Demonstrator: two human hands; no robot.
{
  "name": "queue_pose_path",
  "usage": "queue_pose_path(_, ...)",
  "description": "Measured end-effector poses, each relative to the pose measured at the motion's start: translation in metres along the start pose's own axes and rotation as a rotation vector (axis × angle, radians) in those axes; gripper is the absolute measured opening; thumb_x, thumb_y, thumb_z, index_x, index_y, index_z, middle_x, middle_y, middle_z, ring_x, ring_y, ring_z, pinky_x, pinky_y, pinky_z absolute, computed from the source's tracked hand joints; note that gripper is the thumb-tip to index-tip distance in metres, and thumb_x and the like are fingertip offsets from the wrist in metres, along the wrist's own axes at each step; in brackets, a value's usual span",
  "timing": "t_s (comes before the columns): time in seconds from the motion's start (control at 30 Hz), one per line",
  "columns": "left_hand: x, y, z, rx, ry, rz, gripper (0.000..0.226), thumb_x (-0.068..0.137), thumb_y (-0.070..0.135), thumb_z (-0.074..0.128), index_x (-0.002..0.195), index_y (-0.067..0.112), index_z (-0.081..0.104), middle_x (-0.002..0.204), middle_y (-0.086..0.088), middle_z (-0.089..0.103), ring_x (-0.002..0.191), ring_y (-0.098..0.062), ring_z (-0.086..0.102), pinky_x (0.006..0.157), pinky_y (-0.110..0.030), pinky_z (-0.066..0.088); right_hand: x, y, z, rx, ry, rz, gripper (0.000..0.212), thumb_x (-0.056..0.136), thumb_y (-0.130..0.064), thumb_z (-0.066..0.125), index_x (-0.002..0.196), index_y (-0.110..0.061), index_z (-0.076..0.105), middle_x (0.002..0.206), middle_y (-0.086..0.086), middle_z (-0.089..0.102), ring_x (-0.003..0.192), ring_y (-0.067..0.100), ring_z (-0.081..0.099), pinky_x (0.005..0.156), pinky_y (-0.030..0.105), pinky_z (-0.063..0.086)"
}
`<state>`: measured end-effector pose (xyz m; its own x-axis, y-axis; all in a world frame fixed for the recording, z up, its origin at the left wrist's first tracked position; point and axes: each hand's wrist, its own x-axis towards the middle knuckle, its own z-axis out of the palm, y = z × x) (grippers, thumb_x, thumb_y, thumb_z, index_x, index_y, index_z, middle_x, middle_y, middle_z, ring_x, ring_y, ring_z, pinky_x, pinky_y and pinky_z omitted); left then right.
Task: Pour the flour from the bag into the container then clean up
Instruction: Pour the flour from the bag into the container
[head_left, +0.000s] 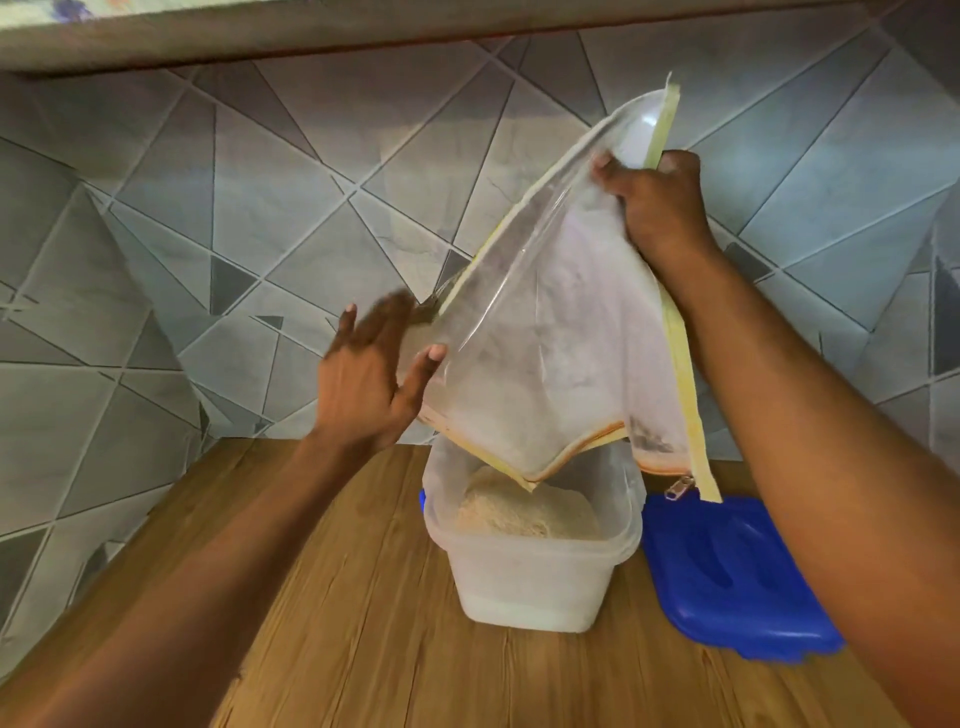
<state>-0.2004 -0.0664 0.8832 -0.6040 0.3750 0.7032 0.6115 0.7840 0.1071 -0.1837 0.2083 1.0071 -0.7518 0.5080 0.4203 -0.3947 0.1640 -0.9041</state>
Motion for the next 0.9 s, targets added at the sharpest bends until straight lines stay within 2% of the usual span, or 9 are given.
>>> queue_pose_path(0.13,0.004,0.01,-0.01,0.016,0.38,-0.033,0.095,0.095,0.066,0.013,0.153,-0.008,0.026,0.163,-0.028,0.02,0.154,-0.041,0.016,0.126,-0.055,0.011,0.004,0.0,-0.003,-0.017,0.021,0.026,0.024,0.09,-0.025,0.074,0.085,-0.008,0.059,0.072,-0.002,0.058,0.043,-0.006,0.053,0.049,0.012,0.042)
queue_pose_path(0.27,0.012,0.009,-0.016,0.106,0.061,0.091,0.092,0.096,0.072,0.007,0.153,0.007,0.038,0.161,-0.013,0.036,0.152,-0.025,0.03,0.126,-0.057,0.011,0.005,-0.002,-0.005,-0.042,0.051,0.063,0.025,0.093,-0.027,0.071,0.097,-0.005,0.059,0.079,-0.003,0.06,0.04,-0.011,0.053,0.046,0.006,0.037)
queue_pose_path(0.37,0.01,0.001,-0.012,0.085,0.163,0.034,0.085,0.097,0.064,0.017,0.156,0.005,0.032,0.164,-0.011,0.029,0.154,-0.023,0.026,0.127,-0.052,0.013,0.002,0.001,-0.006,-0.029,0.065,0.084,0.029,0.094,-0.028,0.07,0.103,-0.004,0.057,0.077,-0.005,0.057,0.045,-0.009,0.054,0.044,0.006,0.036)
queue_pose_path(0.5,0.009,0.002,-0.01,0.063,0.137,0.049,0.09,0.096,0.07,0.011,0.156,0.007,0.032,0.163,-0.011,0.031,0.151,-0.025,0.032,0.127,-0.05,0.014,0.001,0.002,-0.011,-0.074,0.074,0.095,0.026,0.096,-0.027,0.067,0.078,-0.013,0.056,0.075,-0.005,0.056,0.04,-0.01,0.051,0.044,0.004,0.035)
queue_pose_path(0.6,0.004,0.003,-0.007,0.031,0.292,0.071,0.089,0.095,0.063,0.024,0.155,-0.003,0.027,0.165,-0.02,0.02,0.155,-0.029,0.022,0.125,-0.051,0.022,0.003,0.001,-0.014,-0.101,0.079,0.124,0.024,0.097,-0.03,0.065,0.084,-0.012,0.058,0.084,-0.002,0.059,0.048,-0.007,0.053,0.043,0.003,0.035)
queue_pose_path(0.7,0.002,0.002,-0.005,0.153,0.14,0.153,0.088,0.096,0.069,0.015,0.152,0.005,0.04,0.161,-0.012,0.036,0.152,-0.024,0.032,0.126,-0.05,0.018,0.001,0.003,-0.013,-0.069,0.081,0.129,0.024,0.096,-0.029,0.066,0.094,-0.006,0.061,0.081,-0.003,0.058,0.044,-0.01,0.053,0.042,0.004,0.034)
queue_pose_path(0.77,0.001,0.001,-0.005,0.129,0.193,0.146,0.086,0.097,0.067,0.018,0.151,0.004,0.041,0.16,-0.012,0.037,0.15,-0.024,0.035,0.125,-0.048,0.021,-0.001,0.003,-0.011,-0.013,0.096,0.13,0.028,0.095,-0.025,0.068,0.109,-0.002,0.06,0.085,-0.002,0.06,0.045,-0.009,0.055,0.042,0.004,0.035)
queue_pose_path(0.83,0.003,0.004,-0.006,0.091,0.209,0.135,0.083,0.097,0.064,0.018,0.148,0.005,0.048,0.156,-0.011,0.044,0.145,-0.025,0.044,0.124,-0.047,0.025,-0.003,0.002,-0.01,-0.017,0.091,0.125,0.026,0.096,-0.024,0.067,0.108,-0.003,0.059,0.085,-0.002,0.06,0.044,-0.01,0.054,0.042,0.004,0.035)
queue_pose_path(0.9,0.003,0.008,-0.005,0.11,0.033,0.148,0.085,0.098,0.069,0.01,0.143,0.013,0.055,0.148,-0.007,0.056,0.134,-0.026,0.057,0.122,-0.049,0.029,-0.002,0.002,-0.01,-0.049,0.075,0.114,0.022,0.097,-0.026,0.066,0.097,-0.005,0.06,0.084,-0.002,0.058,0.044,-0.011,0.053,0.043,0.004,0.034)
